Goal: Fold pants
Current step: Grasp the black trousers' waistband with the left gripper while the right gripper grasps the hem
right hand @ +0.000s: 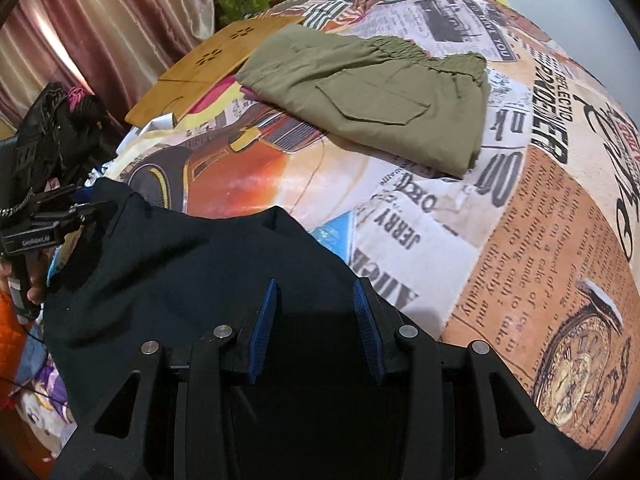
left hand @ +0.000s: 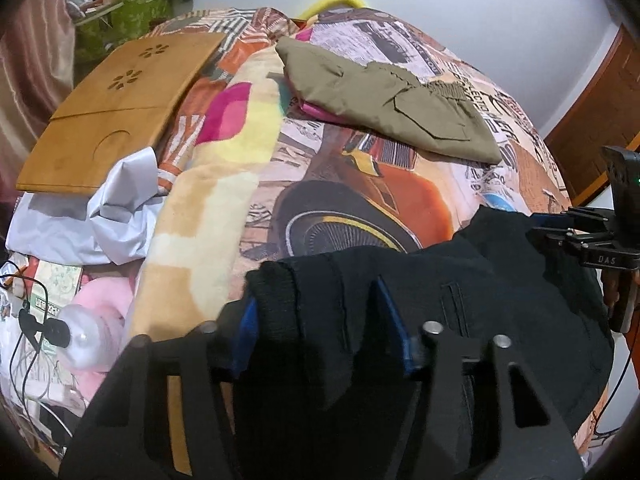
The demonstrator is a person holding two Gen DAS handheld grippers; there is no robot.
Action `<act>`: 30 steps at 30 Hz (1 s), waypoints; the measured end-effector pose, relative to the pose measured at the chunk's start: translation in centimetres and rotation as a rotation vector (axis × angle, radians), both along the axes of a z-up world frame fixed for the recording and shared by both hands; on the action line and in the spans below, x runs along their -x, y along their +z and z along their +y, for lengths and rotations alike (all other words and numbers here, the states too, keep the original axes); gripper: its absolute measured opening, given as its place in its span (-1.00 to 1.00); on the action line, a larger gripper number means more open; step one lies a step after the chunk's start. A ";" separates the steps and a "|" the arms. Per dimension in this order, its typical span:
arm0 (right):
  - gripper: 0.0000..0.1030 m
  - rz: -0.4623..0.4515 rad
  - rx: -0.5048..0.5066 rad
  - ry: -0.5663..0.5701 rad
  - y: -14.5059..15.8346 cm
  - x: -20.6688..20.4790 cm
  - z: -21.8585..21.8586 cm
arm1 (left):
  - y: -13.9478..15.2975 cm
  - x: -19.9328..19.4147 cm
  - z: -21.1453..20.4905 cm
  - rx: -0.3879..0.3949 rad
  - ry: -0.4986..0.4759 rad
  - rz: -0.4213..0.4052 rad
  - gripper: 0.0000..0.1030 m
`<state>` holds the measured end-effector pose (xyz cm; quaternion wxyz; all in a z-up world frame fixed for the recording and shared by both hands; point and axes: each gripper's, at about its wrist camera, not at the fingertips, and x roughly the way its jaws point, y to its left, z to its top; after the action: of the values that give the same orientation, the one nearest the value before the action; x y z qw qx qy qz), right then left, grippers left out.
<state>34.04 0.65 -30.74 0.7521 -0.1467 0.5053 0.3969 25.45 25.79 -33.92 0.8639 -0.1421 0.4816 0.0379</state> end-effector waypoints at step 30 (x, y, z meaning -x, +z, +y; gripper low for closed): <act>-0.92 -0.266 0.032 -0.013 0.3 0.4 3.6 | 0.7 0.6 1.1 -0.201 0.096 -0.031 -0.61</act>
<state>33.60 4.30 -30.43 0.8127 -0.2068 0.4081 0.3609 24.89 26.90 -33.17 0.8785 -0.0780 0.4544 0.1250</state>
